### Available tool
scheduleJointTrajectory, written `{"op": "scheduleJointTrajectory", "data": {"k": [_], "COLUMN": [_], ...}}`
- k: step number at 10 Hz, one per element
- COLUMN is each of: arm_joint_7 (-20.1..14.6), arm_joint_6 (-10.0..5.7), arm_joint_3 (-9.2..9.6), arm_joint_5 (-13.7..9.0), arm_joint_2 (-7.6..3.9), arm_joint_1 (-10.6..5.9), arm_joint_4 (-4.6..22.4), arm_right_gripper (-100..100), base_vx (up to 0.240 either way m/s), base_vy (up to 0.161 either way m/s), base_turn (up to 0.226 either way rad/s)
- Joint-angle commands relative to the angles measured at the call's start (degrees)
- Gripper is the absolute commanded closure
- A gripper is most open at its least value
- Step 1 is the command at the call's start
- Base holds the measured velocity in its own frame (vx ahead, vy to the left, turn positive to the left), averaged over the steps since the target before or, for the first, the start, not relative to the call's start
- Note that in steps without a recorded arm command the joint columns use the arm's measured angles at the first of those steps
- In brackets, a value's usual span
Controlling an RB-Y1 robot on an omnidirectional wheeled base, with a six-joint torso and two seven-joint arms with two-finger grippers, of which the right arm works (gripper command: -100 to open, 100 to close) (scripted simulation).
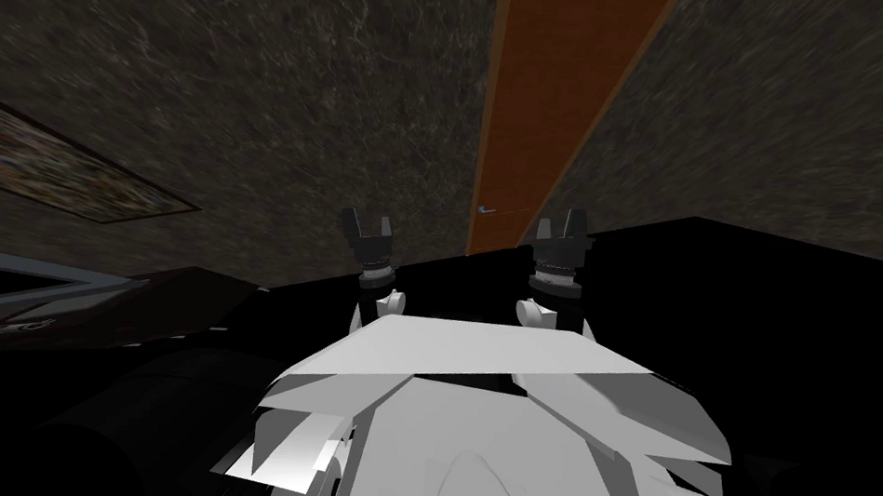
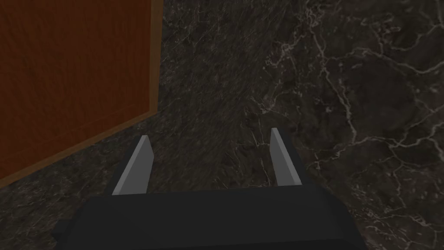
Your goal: Pull the door open
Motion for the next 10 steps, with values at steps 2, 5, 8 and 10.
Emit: {"op": "scheduleJointTrajectory", "data": {"k": [2, 5, 8, 10], "arm_joint_7": [-0.2, -0.4, -0.6, -0.8], "arm_joint_6": [-0.45, -1.13, -1.83, -2.38], "arm_joint_3": [-0.25, -0.64, -1.03, -1.34], "arm_joint_5": [-0.5, -1.2, -2.0, -2.6], "arm_joint_2": [-0.74, -1.78, -2.75, -3.46], "arm_joint_1": [-0.79, -2.0, -3.24, -4.21], "arm_joint_4": [2.4, 6.1, 9.9, 12.8], "arm_right_gripper": [-100, -100, -100, -100], "base_vx": [0.046, 0.075, 0.07, 0.068], "base_vy": [-0.018, -0.035, -0.027, -0.032], "base_turn": [0.063, 0.068, 0.07, 0.074]}}
